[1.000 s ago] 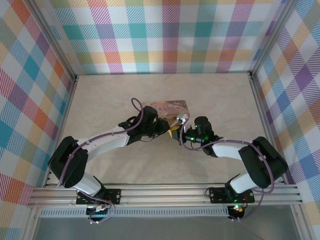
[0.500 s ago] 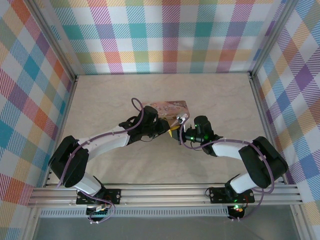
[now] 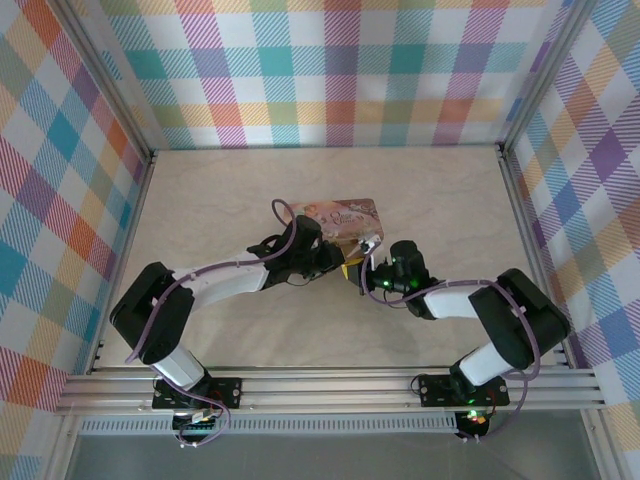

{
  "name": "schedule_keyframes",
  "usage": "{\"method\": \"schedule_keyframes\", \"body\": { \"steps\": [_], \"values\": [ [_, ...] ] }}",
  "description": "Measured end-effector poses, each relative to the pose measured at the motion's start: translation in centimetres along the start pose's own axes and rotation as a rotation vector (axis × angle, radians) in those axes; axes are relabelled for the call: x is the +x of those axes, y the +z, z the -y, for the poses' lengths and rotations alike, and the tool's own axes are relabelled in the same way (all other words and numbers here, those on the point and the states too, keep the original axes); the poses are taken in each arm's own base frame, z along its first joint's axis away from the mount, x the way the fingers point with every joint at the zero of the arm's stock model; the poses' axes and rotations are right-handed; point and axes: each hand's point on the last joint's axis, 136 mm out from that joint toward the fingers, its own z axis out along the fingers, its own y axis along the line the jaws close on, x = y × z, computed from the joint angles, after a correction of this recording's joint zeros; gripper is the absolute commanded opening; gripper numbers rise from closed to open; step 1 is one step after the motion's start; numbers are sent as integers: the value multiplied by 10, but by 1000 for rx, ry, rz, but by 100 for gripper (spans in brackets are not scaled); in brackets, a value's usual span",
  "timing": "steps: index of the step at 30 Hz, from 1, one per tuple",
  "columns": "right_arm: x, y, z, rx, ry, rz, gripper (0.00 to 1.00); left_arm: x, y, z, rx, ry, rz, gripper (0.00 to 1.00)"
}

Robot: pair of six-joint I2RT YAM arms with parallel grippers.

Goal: Unlock the padlock with the key

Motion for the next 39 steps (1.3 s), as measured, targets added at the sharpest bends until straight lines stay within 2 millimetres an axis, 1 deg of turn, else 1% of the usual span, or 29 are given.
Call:
{"method": "schedule_keyframes", "body": {
  "steps": [7,10,12,15,22,24,26,29,31,33,35,36,39],
  "values": [
    [21,2,6,0,55,-4,0,9,13,-13,-15,4,-25,23],
    [28,3,6,0,77,-13,0,11,18,-18,-24,1,-37,25],
    [31,5,7,4,87,-20,0,13,21,-21,-29,-1,-44,29],
    [34,6,8,6,97,-24,0,14,24,-24,-26,-4,-46,38],
    [35,8,3,-7,116,-27,0,16,25,-28,-15,-8,-47,51],
    [37,8,4,-7,126,-31,0,15,20,-29,-12,-8,-40,57],
    [40,9,4,-6,134,-37,0,12,10,-26,1,-8,-26,63],
    [41,10,3,-10,137,-39,0,3,-11,-13,44,-1,16,71],
    [41,11,1,-14,140,-40,0,-6,-27,-4,76,1,57,74],
    [44,12,-1,-22,149,-48,0,-9,-39,-1,96,-2,83,75],
    [46,13,-3,-31,156,-55,0,-8,-46,-4,114,-16,97,75],
    [47,13,-5,-34,160,-57,0,-7,-47,-7,119,-26,100,74],
    [46,15,-9,-44,176,-61,0,2,-44,-24,125,-65,99,70]
  ]
}}
